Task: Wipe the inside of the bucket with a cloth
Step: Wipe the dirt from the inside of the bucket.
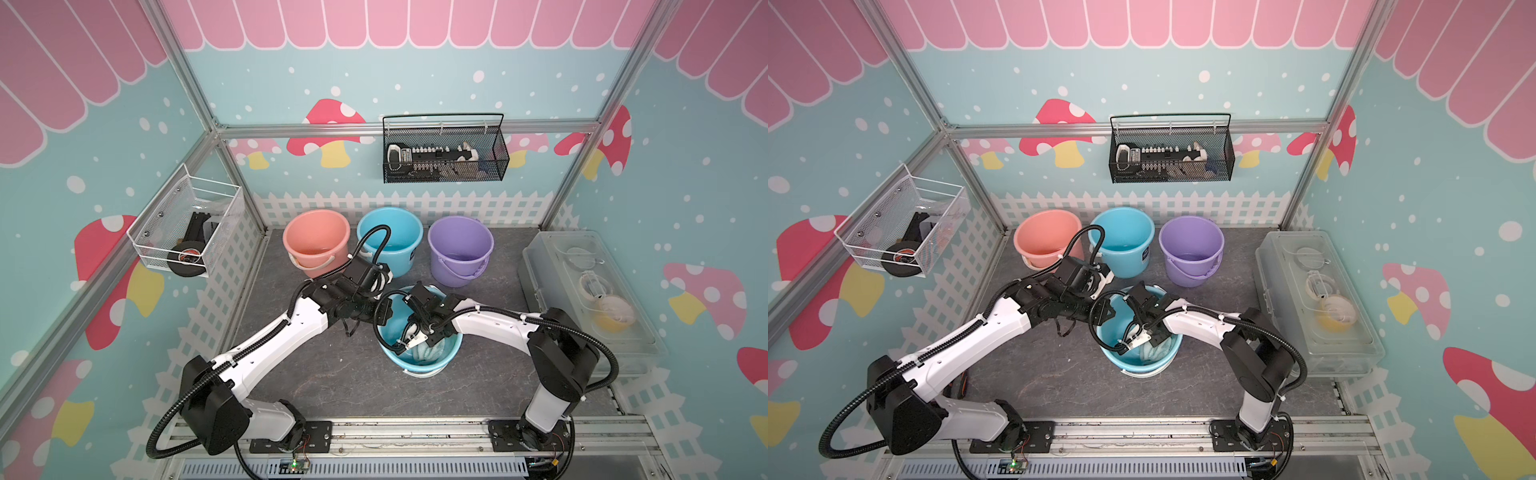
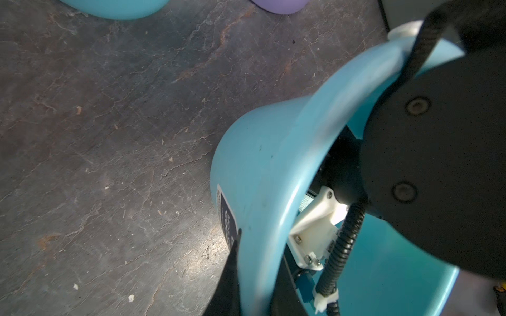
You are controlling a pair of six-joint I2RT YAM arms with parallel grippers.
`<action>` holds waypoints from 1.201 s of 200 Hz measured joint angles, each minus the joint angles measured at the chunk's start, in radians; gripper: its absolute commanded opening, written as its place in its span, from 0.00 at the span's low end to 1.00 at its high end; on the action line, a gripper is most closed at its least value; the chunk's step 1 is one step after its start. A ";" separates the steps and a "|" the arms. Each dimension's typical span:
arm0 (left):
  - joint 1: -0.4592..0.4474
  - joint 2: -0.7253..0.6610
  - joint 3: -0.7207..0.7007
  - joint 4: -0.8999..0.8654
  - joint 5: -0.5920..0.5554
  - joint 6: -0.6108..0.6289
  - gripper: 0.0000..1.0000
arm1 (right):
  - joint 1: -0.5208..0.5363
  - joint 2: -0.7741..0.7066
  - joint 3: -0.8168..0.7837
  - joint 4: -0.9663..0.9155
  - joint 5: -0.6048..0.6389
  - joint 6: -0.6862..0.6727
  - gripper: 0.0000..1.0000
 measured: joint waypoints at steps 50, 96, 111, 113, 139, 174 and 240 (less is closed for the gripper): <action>0.000 0.000 0.000 0.001 -0.009 -0.009 0.00 | 0.000 -0.019 0.000 0.008 -0.014 0.042 0.00; 0.000 0.000 0.005 0.006 -0.034 -0.008 0.00 | 0.000 -0.109 0.068 -0.148 -0.013 0.043 0.00; 0.000 0.000 0.011 0.009 -0.045 -0.006 0.00 | 0.000 -0.141 0.127 -0.228 -0.021 0.043 0.00; 0.000 0.000 0.012 0.009 -0.047 -0.006 0.00 | 0.000 -0.144 0.137 -0.240 -0.023 0.043 0.00; 0.000 0.000 0.015 0.015 -0.050 -0.005 0.00 | 0.000 -0.185 0.258 -0.385 -0.056 0.052 0.00; 0.000 0.001 0.016 0.014 -0.055 -0.002 0.00 | 0.000 -0.199 0.389 -0.563 -0.112 0.086 0.00; 0.000 0.001 0.021 0.015 -0.057 -0.002 0.00 | 0.000 -0.126 0.472 -0.755 -0.240 0.121 0.00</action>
